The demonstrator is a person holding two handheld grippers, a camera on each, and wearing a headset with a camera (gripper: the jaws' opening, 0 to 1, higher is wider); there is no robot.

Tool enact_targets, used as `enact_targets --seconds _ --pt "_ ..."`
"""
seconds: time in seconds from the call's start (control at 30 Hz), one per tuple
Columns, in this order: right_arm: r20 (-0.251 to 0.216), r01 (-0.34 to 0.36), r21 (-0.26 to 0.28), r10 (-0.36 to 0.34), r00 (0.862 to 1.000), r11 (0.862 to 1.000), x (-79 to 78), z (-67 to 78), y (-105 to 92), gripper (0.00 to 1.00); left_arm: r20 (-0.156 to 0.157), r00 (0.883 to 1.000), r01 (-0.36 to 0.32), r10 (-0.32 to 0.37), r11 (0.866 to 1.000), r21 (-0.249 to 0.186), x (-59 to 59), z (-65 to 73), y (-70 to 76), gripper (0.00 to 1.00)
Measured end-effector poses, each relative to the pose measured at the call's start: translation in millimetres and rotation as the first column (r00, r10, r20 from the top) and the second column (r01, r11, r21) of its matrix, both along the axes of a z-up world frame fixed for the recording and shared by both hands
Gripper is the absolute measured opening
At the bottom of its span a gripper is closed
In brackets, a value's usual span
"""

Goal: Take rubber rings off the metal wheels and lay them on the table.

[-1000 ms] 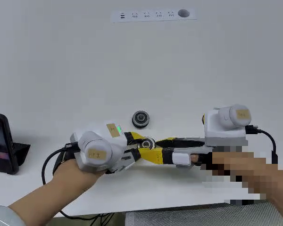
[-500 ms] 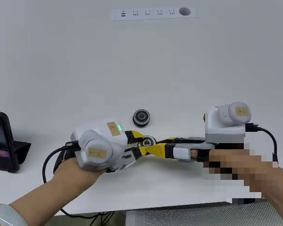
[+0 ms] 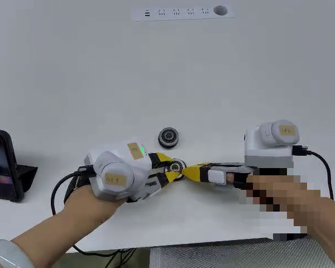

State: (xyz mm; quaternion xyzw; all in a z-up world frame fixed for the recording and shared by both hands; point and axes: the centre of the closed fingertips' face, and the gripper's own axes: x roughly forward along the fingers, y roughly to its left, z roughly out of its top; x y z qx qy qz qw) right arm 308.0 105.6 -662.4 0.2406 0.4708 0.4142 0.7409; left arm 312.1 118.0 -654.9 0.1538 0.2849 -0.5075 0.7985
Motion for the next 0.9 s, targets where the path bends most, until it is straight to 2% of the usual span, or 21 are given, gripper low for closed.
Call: enact_targets --seconds 0.33,0.7,0.9 --pt "0.000 0.014 -0.004 -0.014 1.000 1.000 1.8 1.8 -1.7 0.02 0.000 1.000 -0.001 0.001 1.000 -0.001 0.1 0.6 0.0 0.13" --pt "0.030 0.008 -0.015 -0.008 1.000 1.000 2.8 2.3 0.1 0.02 0.000 1.000 -0.002 0.002 1.000 -0.001 0.3 0.1 0.3 0.13" --pt "0.032 0.008 -0.005 -0.008 0.999 1.000 3.6 4.4 3.6 0.01 0.000 1.000 -0.006 0.006 1.000 -0.002 0.8 0.0 0.4 0.13"
